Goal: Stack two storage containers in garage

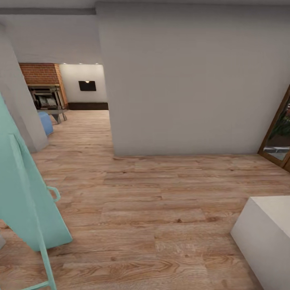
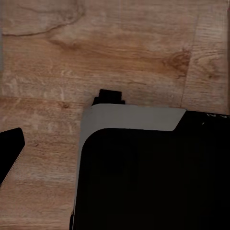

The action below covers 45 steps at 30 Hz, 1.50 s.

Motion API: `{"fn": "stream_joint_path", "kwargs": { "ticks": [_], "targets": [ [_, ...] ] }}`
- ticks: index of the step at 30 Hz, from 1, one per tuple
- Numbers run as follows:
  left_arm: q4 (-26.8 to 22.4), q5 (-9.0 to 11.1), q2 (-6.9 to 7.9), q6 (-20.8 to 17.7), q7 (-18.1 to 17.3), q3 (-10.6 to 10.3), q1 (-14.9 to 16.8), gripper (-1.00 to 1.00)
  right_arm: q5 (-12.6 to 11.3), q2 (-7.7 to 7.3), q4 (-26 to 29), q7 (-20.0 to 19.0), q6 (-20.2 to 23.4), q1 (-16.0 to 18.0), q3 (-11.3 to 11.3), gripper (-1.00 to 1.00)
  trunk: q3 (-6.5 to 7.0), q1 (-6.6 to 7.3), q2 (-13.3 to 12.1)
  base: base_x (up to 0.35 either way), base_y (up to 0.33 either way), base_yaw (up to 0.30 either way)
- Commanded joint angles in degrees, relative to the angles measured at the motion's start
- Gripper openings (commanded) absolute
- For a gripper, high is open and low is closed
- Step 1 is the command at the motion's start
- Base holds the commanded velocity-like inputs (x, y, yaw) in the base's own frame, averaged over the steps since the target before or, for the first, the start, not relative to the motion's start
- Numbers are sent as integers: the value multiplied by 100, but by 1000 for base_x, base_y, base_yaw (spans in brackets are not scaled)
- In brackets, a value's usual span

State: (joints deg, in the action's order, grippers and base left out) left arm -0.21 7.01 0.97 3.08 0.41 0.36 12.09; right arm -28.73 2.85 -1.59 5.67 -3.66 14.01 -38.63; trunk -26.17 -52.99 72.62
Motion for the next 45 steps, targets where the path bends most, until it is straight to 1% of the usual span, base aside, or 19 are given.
{"fn": "stream_joint_path", "kwargs": {
  "ticks": [1,45],
  "targets": [
    [5,46,0,18,3,-1,4,100,-57,5,-17,4,-30,6,-48,100,-6,-3,3,321,0,0],
    [4,46,0,35,3,-1,4,100,-57,-11,-17,4,-29,6,-48,100,-6,-3,3,321,0,0]
  ]
}}
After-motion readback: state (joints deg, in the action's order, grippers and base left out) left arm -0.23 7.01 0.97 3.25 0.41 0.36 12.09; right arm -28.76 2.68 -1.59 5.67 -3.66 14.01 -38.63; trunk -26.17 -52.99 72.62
